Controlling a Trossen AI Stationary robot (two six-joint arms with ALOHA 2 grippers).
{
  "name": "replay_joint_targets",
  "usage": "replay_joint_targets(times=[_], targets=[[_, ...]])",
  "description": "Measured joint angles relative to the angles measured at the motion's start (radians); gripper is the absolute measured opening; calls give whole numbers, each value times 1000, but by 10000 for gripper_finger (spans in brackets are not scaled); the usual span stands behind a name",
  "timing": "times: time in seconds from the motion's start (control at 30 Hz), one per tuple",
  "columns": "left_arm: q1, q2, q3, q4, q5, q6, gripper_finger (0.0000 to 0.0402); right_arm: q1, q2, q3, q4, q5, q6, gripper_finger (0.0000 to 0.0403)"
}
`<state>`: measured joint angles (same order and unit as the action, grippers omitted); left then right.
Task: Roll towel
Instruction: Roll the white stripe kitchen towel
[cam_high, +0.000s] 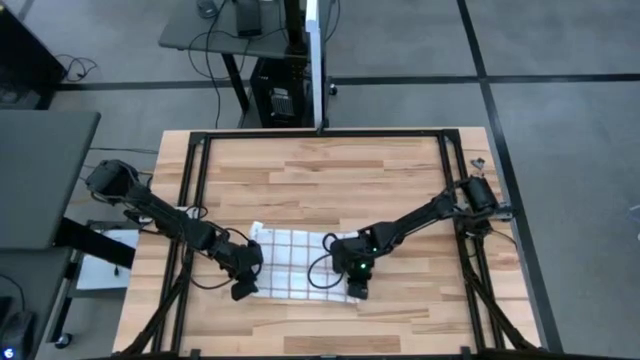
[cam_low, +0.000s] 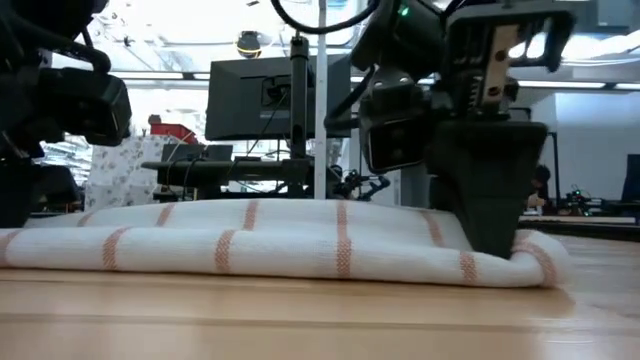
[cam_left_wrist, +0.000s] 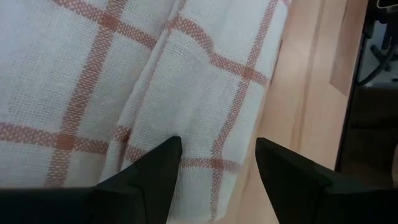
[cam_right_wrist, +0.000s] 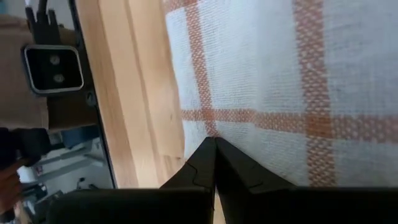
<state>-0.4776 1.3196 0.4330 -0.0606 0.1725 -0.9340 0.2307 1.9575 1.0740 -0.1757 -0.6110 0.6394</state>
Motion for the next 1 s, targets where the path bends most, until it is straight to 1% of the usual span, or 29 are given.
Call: replay_joint_targets(times=[0.1, 0.2, 0.27, 0.37, 0.4, 0.47, 0.5, 0.6, 0.7, 0.77, 0.83, 0.9, 1.0], targets=[[7, -33, 16, -18, 24, -19, 200, -11, -51, 8, -17, -61, 17, 0], [7, -84, 60, -17, 33, -35, 200, -3, -149, 24, -11, -76, 55, 0], [7, -115, 81, -10, 33, -47, 200, 11, -217, 27, -3, -68, 87, 0], [8, -139, 91, 9, 18, -37, 200, 43, -300, 27, 22, -4, 146, 0], [10, -141, 94, 40, -3, -26, 200, 56, -321, 27, 39, 31, 162, 0], [13, -142, 98, 93, -49, -7, 200, 76, -343, 28, 95, 137, 204, 0], [23, -142, 97, 102, -56, 12, 200, 78, -347, 28, 123, 175, 227, 0], [66, -141, 108, 129, -13, 34, 201, 68, -349, 28, 246, 200, 290, 11], [77, -143, 168, 120, 46, 63, 206, 79, -364, 28, 418, 231, 311, 43], [69, -144, 255, 59, 57, 87, 210, 99, -386, 29, 494, 265, 319, 71], [44, -128, 383, -77, 37, 142, 210, 119, -406, 28, 541, 300, 299, 100], [-3, -94, 536, -281, -47, 222, 206, 151, -436, 28, 516, 368, 247, 128], [-85, -20, 762, -575, -224, 323, 202, 223, -475, 28, 440, 514, 189, 163]])
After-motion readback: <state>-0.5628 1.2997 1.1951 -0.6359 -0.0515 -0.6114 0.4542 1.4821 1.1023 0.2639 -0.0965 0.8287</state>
